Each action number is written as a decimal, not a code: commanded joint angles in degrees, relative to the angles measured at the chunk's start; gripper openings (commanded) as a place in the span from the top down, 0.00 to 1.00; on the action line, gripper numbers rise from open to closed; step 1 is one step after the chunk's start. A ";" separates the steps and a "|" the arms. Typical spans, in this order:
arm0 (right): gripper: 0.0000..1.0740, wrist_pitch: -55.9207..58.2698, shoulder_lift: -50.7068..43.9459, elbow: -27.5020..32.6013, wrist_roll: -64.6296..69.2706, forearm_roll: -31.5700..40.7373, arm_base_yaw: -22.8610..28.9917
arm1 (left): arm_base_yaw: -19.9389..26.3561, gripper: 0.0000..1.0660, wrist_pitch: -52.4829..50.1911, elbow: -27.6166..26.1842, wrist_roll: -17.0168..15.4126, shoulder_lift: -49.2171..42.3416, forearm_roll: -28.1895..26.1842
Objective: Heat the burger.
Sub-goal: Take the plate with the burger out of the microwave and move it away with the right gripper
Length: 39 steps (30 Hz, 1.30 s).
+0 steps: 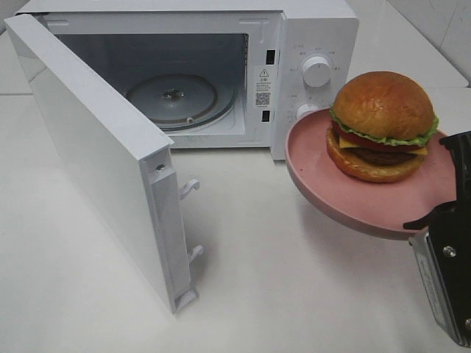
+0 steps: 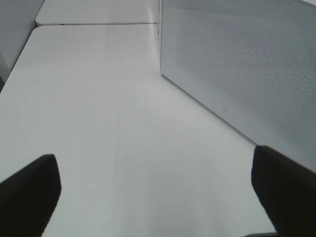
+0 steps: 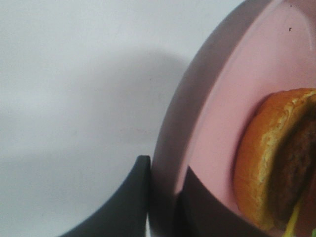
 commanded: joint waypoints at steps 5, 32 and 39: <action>0.99 2.92 -1.09 -0.57 20.05 -12.95 -0.17 | 0.17 0.07 0.17 0.06 -0.17 -0.23 0.11; 0.99 23.84 5.79 -0.57 65.72 -28.71 -0.23 | 0.17 0.07 0.17 0.06 -0.17 -0.23 0.11; 0.99 23.55 12.78 -0.63 80.39 -32.95 -0.23 | 0.17 0.07 0.17 0.06 -0.17 -0.23 0.11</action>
